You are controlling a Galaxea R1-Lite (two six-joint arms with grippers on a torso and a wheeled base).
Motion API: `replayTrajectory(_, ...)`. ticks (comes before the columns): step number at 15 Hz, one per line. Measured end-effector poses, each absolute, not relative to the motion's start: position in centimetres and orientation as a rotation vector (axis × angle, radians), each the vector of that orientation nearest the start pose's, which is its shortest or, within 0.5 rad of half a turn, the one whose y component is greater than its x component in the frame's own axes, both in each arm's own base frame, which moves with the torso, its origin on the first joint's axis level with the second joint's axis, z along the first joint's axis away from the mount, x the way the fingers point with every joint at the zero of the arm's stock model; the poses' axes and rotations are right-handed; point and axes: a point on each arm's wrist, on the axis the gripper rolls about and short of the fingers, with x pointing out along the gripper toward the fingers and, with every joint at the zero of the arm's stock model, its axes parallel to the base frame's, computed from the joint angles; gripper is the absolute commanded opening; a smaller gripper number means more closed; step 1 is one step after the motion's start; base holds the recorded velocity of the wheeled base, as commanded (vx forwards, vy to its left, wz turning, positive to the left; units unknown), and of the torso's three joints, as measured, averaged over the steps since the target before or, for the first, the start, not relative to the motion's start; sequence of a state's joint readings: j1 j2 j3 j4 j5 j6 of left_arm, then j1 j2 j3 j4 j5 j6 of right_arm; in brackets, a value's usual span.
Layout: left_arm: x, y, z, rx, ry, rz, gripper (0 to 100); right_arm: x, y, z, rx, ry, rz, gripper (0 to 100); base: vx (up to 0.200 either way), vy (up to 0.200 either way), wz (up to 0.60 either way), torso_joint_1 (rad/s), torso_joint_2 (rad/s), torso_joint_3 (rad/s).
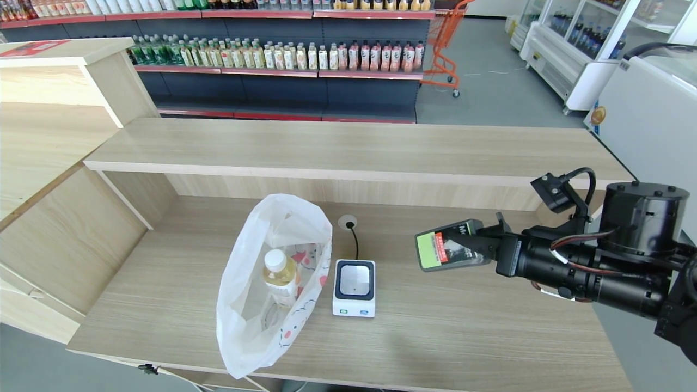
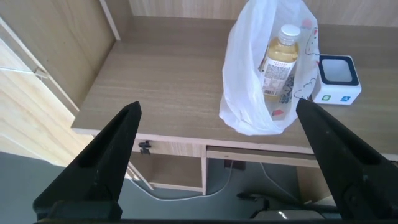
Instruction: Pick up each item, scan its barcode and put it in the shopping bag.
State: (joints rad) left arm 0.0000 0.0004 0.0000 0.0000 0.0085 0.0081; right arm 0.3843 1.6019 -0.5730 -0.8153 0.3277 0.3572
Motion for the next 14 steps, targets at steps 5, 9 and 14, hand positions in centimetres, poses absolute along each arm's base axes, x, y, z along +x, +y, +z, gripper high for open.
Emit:
replayTrajectory(5,-2.3,0.0,7.5,0.013,0.0,0.009,100,24.7,10.8,16.0,0.336,0.374,0.654,0,0.0,0.2,0.0,0.003,0.01,0.002)
replayTrajectory(9,-2.3,0.0,7.5,0.008,0.0,0.009,100,25.7,11.2,15.0,0.331,0.405,0.632,0,0.0,0.15,0.0,0.002,0.0,0.001)
replayTrajectory(14,-2.3,0.0,7.5,0.007,0.0,0.009,100,26.9,12.6,13.0,0.315,0.463,0.632,0,0.0,0.0,0.0,0.0,0.0,0.0)
